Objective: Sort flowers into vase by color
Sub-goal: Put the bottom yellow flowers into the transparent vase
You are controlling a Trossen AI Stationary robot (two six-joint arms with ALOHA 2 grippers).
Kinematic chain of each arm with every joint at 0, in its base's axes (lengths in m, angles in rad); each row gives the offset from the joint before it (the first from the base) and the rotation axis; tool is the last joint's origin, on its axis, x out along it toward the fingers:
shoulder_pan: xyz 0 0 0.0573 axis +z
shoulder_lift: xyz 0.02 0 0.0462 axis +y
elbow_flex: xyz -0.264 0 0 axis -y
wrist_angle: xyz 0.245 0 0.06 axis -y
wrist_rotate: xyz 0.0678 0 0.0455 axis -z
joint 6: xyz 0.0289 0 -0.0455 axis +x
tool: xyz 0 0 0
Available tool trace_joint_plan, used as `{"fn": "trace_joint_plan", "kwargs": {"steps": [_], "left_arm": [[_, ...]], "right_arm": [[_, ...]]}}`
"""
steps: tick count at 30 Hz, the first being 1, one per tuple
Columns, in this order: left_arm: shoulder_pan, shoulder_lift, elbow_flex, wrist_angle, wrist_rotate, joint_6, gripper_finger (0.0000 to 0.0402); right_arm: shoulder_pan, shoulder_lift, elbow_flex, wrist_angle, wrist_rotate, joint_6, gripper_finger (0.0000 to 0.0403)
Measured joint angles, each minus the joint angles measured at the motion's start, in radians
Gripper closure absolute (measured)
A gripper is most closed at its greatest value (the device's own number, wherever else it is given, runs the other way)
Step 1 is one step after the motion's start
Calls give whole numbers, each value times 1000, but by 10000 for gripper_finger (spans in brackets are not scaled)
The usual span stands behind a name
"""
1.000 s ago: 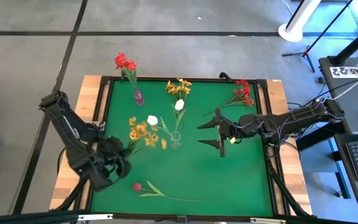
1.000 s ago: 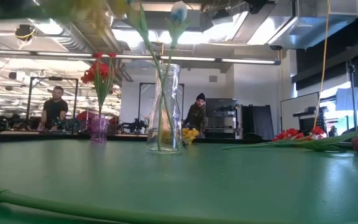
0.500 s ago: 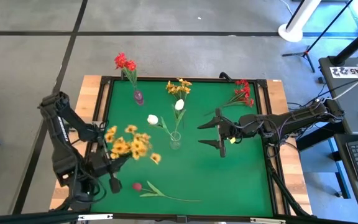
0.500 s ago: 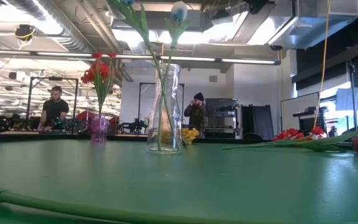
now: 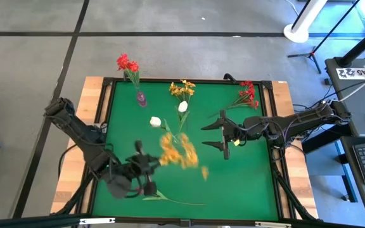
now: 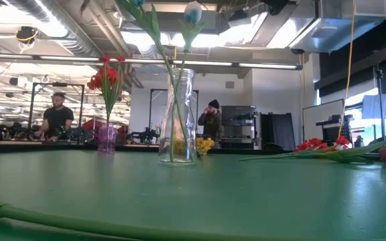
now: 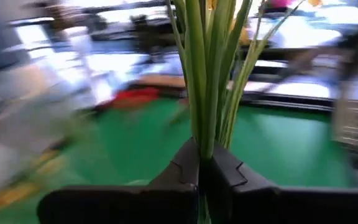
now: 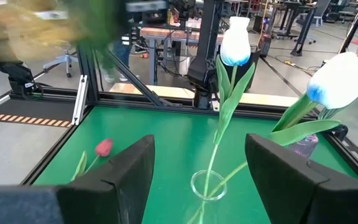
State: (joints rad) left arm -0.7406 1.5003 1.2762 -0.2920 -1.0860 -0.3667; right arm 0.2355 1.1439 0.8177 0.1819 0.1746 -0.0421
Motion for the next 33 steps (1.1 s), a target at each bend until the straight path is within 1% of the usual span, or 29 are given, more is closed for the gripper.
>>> {"fn": "trace_joint_plan", "kwargs": {"steps": [2, 5, 7, 10, 12, 16, 22, 27, 33], "left_arm": [[13, 14, 0, 152, 94, 147, 401], [24, 25, -6, 359, 102, 355, 401], [34, 25, -33, 530, 107, 489, 401], [56, 25, -106, 770, 179, 652, 401], [83, 25, -163, 870, 222, 705, 401], [154, 25, -268, 995, 232, 750, 401], [261, 26, -401, 1171, 235, 765, 401], [334, 26, -468, 1191, 242, 695, 401], [376, 26, -504, 1191, 271, 617, 397]], "right_arm": [[0, 0, 0, 0, 0, 0, 153], [0, 0, 0, -1, -1, 0, 153], [0, 0, 0, -10, -2, 4, 153], [0, 0, 0, -27, -9, 8, 153], [0, 0, 0, -33, -9, 8, 153], [0, 0, 0, -52, -9, 10, 153], [0, 0, 0, -60, -9, 11, 153], [0, 0, 0, -60, -9, 11, 153], [0, 0, 0, -60, -9, 11, 153]]}}
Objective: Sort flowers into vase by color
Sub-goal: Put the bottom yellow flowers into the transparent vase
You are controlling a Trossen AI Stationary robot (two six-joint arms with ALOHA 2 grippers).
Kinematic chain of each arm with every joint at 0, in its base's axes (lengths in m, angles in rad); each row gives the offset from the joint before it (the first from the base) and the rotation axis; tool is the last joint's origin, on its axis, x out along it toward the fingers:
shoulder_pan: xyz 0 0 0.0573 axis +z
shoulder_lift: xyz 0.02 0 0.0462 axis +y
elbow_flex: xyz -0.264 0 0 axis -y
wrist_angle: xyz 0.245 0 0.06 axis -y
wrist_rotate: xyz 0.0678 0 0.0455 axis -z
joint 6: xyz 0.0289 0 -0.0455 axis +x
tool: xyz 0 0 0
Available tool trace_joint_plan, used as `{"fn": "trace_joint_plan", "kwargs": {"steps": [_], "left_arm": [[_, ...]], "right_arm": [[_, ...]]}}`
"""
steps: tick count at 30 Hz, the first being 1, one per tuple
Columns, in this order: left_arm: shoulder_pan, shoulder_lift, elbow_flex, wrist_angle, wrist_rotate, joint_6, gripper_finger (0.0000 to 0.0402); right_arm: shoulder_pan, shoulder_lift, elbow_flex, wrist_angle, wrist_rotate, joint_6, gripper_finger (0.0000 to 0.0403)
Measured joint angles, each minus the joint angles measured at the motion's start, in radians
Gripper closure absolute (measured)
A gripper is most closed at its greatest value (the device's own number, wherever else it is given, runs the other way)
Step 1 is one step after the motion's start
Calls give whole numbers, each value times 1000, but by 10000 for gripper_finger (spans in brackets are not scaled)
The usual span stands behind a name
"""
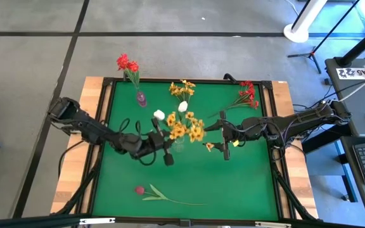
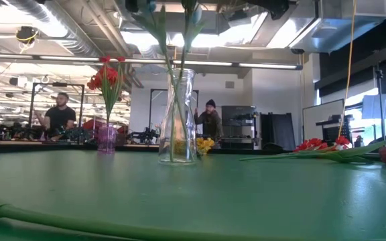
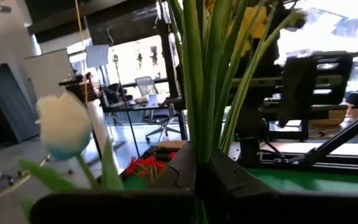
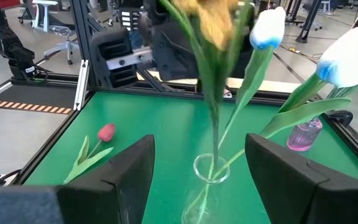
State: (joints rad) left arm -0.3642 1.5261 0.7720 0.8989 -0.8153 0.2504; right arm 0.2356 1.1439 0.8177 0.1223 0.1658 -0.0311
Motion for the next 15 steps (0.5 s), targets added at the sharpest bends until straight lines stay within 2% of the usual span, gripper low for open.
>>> {"fn": "trace_joint_plan", "kwargs": {"steps": [6, 15], "left_arm": [[17, 0, -4, 0, -36, -82, 356], [-46, 0, -4, -1, -167, -49, 262]], "right_arm": [[0, 0, 0, 0, 0, 0, 153], [0, 0, 0, 0, 0, 0, 153]]}}
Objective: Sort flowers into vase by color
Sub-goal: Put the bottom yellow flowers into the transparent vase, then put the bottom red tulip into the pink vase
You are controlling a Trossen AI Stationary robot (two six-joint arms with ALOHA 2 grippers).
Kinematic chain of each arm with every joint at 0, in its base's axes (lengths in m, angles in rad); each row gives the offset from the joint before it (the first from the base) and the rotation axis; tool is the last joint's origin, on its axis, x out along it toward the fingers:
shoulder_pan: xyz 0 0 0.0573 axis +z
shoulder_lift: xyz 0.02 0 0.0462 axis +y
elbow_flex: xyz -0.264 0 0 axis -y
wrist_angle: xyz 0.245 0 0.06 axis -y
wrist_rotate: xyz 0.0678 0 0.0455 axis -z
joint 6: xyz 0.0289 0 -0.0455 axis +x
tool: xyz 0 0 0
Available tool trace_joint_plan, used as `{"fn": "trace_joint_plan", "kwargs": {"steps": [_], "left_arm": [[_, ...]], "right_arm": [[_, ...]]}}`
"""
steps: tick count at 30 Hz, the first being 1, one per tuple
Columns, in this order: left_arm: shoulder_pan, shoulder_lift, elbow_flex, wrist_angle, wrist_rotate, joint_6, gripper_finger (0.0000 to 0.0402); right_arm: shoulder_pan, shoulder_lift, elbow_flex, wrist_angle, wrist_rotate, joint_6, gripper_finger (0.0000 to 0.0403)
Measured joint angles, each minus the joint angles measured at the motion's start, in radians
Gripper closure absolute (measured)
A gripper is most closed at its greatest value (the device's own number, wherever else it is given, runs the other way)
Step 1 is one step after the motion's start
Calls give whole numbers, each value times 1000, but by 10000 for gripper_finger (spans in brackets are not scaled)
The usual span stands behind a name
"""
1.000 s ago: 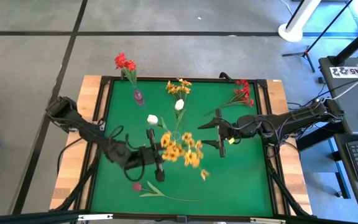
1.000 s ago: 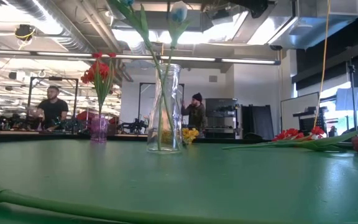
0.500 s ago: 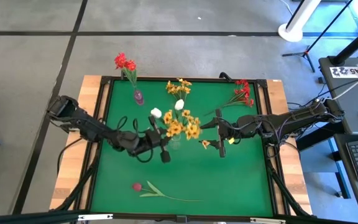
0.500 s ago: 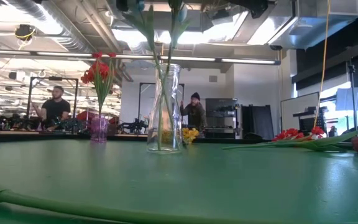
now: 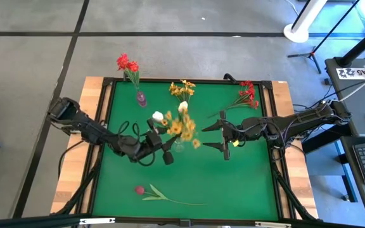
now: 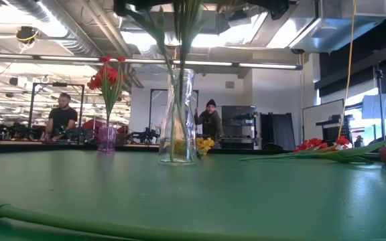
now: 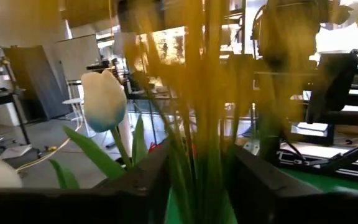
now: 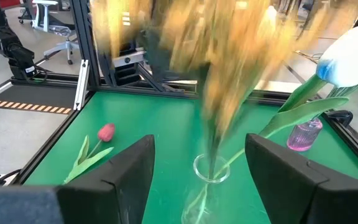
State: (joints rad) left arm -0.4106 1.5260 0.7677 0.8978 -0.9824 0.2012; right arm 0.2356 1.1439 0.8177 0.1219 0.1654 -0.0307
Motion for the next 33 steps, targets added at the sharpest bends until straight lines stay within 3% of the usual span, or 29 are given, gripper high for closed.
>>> {"fn": "trace_joint_plan", "kwargs": {"steps": [8, 17, 27, 33], "left_arm": [[-84, -1, 11, -3, -181, 42, 186], [-262, -3, 191, 1, -582, 423, 179], [-456, -3, 267, -1, -590, 453, 180], [-566, -3, 222, -182, -569, 164, 180]], "right_arm": [[0, 0, 0, 0, 0, 0, 153], [0, 0, 0, -2, 0, 0, 153], [1, -1, 0, -7, -1, 28, 153], [1, -25, 0, -15, -26, 31, 153]]}}
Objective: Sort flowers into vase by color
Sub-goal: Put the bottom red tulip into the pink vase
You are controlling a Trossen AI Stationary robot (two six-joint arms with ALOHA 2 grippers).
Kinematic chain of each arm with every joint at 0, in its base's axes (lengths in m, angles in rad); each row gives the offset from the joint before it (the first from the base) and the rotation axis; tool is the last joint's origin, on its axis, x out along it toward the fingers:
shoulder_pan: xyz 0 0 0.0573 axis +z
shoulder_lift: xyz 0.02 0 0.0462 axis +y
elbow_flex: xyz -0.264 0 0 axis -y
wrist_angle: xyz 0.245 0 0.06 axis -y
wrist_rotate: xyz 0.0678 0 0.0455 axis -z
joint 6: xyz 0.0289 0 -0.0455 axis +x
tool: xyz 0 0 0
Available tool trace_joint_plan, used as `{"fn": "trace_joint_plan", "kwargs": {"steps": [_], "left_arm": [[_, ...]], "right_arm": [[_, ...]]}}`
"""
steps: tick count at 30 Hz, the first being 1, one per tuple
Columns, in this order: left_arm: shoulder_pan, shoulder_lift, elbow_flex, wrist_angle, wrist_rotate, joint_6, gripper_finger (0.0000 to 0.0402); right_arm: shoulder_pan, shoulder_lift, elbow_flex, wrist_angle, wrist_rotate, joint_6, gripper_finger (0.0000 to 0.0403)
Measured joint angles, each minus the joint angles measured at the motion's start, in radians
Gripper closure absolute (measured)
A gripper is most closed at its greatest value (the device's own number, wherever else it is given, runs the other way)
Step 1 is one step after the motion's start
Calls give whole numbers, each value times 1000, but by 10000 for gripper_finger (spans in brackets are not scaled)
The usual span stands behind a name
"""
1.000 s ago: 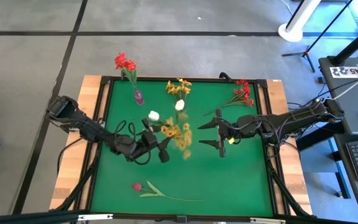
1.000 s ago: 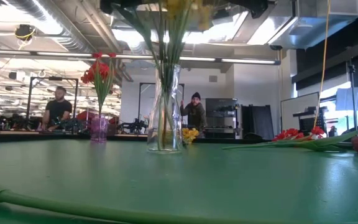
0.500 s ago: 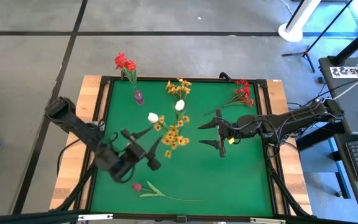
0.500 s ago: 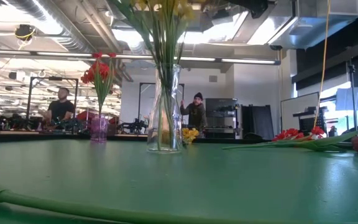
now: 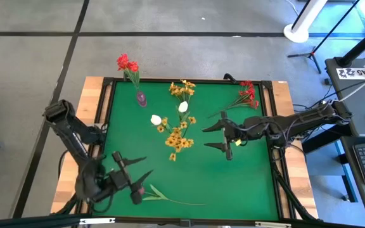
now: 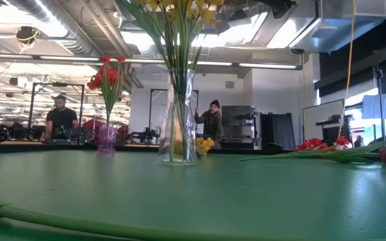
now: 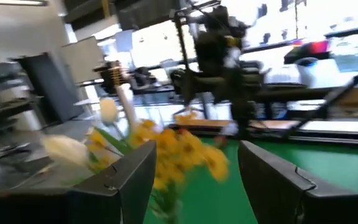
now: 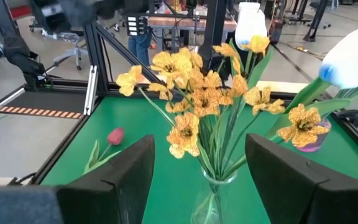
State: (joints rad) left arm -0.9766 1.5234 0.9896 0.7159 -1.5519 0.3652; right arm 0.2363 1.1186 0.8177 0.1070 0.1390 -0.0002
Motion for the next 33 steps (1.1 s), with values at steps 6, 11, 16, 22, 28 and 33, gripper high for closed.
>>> {"fn": "trace_joint_plan", "kwargs": {"steps": [6, 11, 16, 22, 28, 33], "left_arm": [[-98, 0, -60, -385, 441, -557, 180], [-53, 2, -91, -730, 700, -1135, 180], [26, 50, -102, -842, 939, -1321, 180], [106, 153, -102, -840, 1205, -1334, 180], [130, 224, -103, -870, 1248, -1303, 180], [131, 255, -102, -931, 1203, -1296, 181]], "right_arm": [[0, -18, 0, -1, 0, 0, 153], [0, -20, 0, 2, 9, 0, 153], [-1, -20, 0, 1, 20, -3, 153], [-1, -20, 0, -5, 28, -4, 153], [-1, -20, 0, -5, 28, -4, 153], [-1, -20, 0, -4, 28, -4, 153]]}}
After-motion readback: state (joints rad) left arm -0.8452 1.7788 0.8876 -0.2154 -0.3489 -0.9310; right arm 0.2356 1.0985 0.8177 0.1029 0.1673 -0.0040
